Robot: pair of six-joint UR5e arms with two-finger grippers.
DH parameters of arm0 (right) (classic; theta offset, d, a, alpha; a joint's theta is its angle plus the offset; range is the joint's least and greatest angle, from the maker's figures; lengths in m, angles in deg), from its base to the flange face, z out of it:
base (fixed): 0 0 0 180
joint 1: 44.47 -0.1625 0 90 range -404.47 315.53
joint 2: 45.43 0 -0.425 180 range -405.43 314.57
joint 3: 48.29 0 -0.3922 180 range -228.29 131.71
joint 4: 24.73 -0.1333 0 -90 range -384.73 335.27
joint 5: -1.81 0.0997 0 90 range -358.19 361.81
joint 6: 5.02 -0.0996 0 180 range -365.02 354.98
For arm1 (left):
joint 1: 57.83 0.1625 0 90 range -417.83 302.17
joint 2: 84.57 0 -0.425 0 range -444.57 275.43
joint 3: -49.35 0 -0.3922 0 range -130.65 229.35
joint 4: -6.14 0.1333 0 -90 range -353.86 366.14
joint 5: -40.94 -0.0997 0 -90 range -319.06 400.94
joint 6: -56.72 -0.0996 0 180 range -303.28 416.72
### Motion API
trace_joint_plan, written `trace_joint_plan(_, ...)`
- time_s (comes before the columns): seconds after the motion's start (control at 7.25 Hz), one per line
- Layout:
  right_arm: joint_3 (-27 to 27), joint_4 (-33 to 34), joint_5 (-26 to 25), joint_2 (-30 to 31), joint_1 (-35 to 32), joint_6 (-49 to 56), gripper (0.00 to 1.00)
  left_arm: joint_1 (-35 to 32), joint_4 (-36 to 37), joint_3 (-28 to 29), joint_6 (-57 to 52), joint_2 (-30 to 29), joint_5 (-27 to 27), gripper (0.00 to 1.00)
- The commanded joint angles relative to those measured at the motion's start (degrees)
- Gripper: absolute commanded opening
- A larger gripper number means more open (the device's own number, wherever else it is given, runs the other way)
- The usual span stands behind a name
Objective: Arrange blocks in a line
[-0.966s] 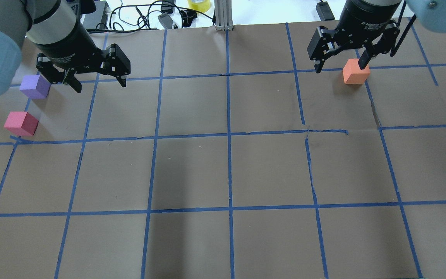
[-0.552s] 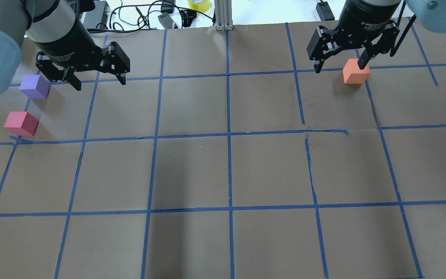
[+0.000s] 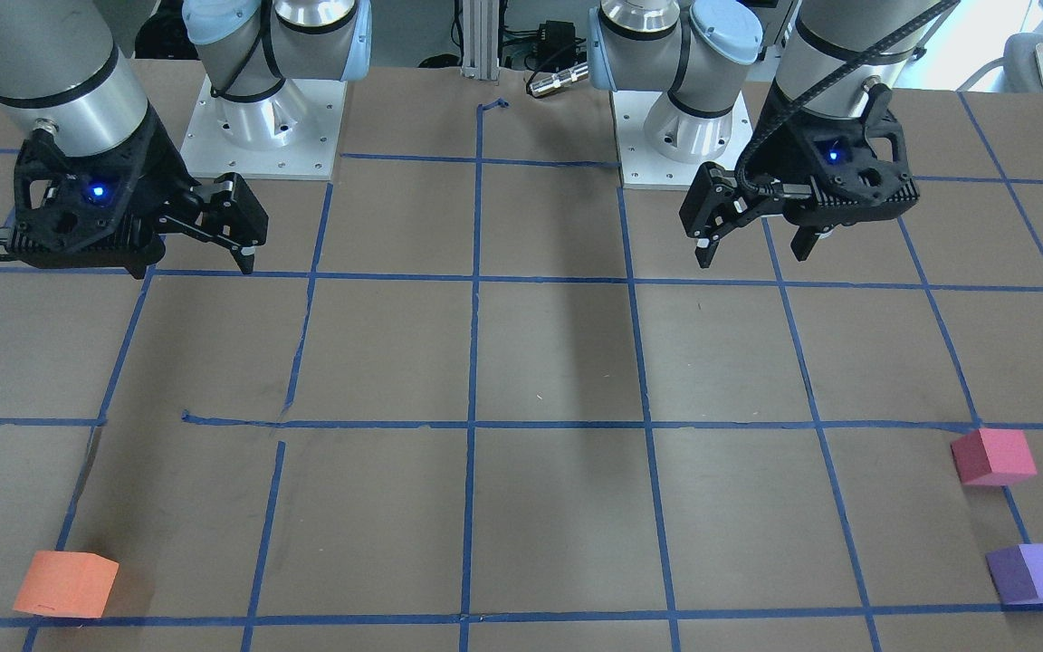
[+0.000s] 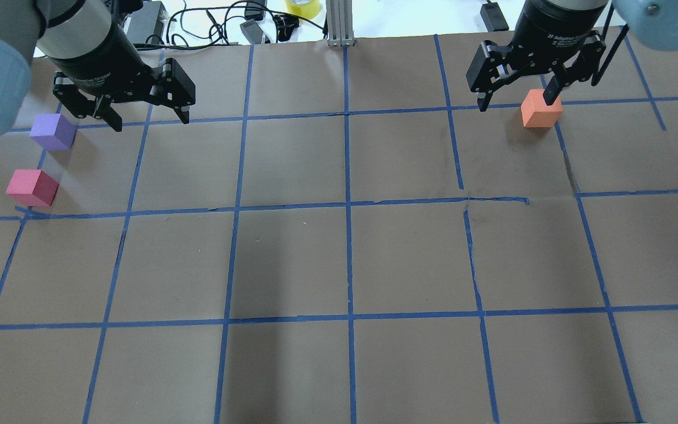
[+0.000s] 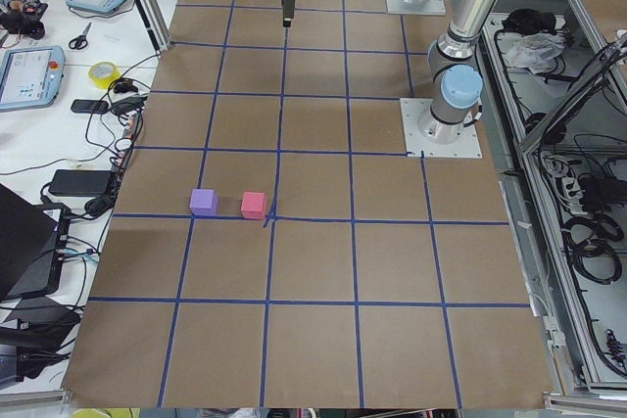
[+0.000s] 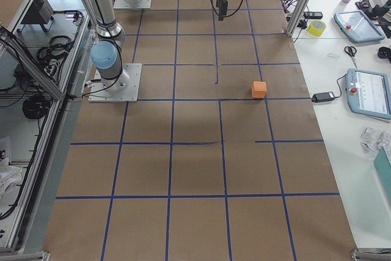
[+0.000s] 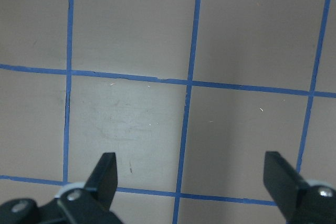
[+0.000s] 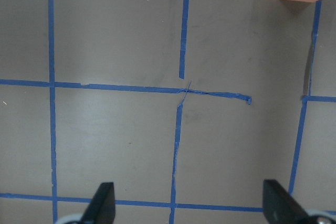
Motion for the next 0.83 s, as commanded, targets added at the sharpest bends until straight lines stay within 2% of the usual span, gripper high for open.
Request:
trace_joint_plan(0.0,0.1,0.4,0.2,-0.3,0.1,-0.8,1.00,0.0,0.0,-0.1,-0.1,0.1,0.0,1.00)
trace_joint_plan(0.69,0.0,2.0,-1.4,-0.3,2.0,-1.1,1.00,0.0,0.0,-0.4,-0.1,0.3,0.0,1.00)
